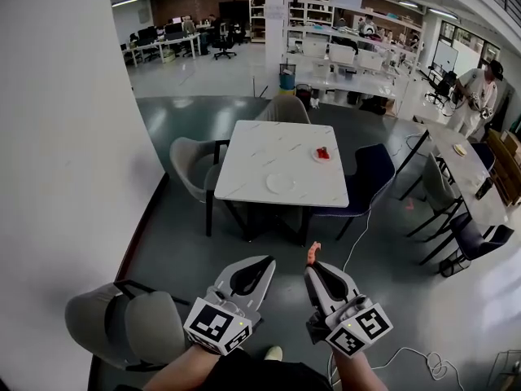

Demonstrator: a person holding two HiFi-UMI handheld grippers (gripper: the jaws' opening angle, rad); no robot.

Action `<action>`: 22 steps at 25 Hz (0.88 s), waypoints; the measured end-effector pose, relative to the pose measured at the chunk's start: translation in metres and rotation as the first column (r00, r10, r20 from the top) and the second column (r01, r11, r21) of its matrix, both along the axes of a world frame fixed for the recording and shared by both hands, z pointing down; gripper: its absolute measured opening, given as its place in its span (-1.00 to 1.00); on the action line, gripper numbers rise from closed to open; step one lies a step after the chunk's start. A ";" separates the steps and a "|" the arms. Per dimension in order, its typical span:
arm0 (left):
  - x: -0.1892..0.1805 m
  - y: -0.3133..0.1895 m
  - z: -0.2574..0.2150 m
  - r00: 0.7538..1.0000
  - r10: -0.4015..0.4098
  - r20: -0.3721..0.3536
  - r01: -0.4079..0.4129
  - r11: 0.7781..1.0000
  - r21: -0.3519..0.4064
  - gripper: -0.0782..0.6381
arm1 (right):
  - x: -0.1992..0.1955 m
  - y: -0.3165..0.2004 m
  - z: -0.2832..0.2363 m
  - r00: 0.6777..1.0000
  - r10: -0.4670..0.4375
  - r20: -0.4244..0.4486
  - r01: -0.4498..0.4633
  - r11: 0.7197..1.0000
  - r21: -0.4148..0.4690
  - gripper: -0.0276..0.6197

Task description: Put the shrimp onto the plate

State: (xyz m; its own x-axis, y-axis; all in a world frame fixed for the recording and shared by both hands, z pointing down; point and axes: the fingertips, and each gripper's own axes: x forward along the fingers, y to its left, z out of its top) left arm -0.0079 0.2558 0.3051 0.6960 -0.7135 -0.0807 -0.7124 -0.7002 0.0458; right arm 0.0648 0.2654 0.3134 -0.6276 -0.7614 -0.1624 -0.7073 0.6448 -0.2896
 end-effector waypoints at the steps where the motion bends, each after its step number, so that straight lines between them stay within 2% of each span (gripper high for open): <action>1: 0.001 -0.002 -0.001 1.000 0.001 0.000 -0.001 1.000 0.003 -0.76 | 0.001 -0.002 0.000 1.000 -0.003 -0.002 0.003 1.000 0.000 -0.80; 13: -0.006 -0.039 0.003 1.000 -0.021 0.003 0.021 1.000 0.011 -0.76 | -0.003 -0.039 0.013 1.000 -0.004 -0.005 0.004 1.000 -0.024 -0.80; 22: -0.034 -0.115 0.009 1.000 0.000 0.000 0.000 1.000 0.028 -0.76 | -0.039 -0.116 0.017 0.999 0.017 -0.037 -0.019 0.999 -0.050 -0.80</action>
State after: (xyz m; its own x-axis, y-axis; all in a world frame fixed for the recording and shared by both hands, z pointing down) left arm -0.0421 0.1405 0.3141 0.6964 -0.7107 -0.1003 -0.7122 -0.7015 0.0260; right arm 0.0255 0.1493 0.3299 -0.6188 -0.7791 -0.1007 -0.7292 0.6173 -0.2953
